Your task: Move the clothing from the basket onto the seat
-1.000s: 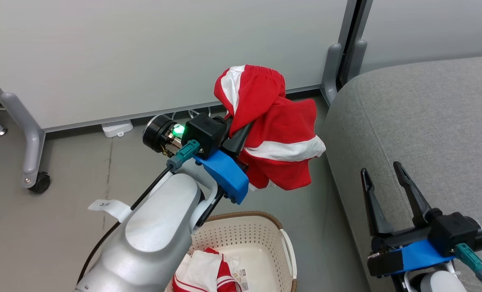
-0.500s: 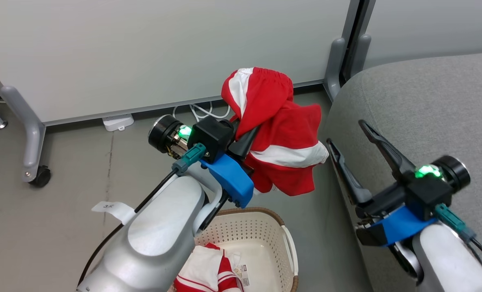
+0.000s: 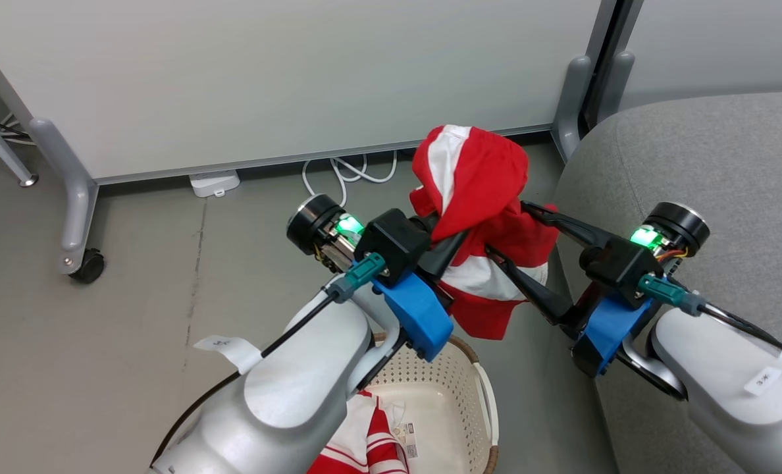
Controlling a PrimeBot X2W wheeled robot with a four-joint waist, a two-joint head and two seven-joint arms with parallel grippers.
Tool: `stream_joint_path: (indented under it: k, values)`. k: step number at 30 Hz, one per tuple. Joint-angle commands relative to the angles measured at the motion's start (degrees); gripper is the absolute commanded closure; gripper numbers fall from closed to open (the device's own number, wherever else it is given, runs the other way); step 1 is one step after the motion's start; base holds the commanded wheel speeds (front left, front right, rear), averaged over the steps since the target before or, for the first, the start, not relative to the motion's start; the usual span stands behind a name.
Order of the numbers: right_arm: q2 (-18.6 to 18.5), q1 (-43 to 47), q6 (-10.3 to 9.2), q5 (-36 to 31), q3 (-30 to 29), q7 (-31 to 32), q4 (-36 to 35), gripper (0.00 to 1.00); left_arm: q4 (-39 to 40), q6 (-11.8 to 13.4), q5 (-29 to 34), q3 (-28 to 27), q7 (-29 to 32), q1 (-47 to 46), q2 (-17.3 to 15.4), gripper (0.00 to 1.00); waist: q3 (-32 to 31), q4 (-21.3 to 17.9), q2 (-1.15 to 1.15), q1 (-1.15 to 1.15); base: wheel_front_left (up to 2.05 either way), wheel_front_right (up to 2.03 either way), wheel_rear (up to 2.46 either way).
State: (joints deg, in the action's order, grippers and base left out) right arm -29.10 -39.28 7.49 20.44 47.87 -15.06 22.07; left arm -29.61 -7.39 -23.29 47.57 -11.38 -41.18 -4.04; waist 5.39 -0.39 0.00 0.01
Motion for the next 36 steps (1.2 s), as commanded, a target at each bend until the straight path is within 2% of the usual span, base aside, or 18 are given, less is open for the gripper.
stream_joint_path:
  k: [1,7,12,13,14,35,36]
  values:
    - [-0.73,-2.32,0.01,2.17,2.41,-0.18,0.74,0.0,0.26,0.0,-0.4,0.68,-0.25,-0.85,0.18,1.0,0.01,0.17,0.0,-0.01,0.0,0.0,0.0]
    - [-0.98,-6.55,0.01,9.17,10.07,-0.18,3.0,0.0,0.48,-0.03,-1.28,2.92,-0.57,-1.11,0.51,1.0,-0.24,0.27,0.0,-0.01,0.0,0.0,0.0]
    - [0.36,-6.97,0.01,12.47,12.47,-0.18,4.06,0.0,0.5,-0.05,-1.91,3.97,-0.95,-1.5,0.64,1.0,-0.21,0.29,0.0,-0.01,0.0,0.0,0.0]
    - [0.62,-6.74,0.01,13.05,12.59,-0.18,4.21,0.26,0.44,-0.05,-1.89,4.08,-1.03,-1.6,0.65,1.0,-0.19,0.3,0.0,-0.01,0.0,0.0,0.0]
    - [0.99,-6.42,0.01,13.41,12.58,-0.18,4.08,1.0,0.39,-0.05,-2.0,4.15,-1.11,-1.63,0.67,1.0,-0.16,0.3,0.0,-0.01,0.0,0.0,0.0]
    - [2.49,-1.94,0.01,12.6,7.27,-0.19,2.03,1.0,-1.34,0.51,-2.94,4.89,-1.86,-1.46,-0.09,1.0,-0.59,0.07,0.0,-0.01,0.0,0.0,0.0]
    - [2.54,-1.7,0.01,12.54,6.89,-0.19,1.98,1.0,-1.39,0.53,-3.05,4.88,-1.91,-1.3,-0.13,0.54,-0.6,0.06,0.0,-0.01,0.0,0.0,0.0]
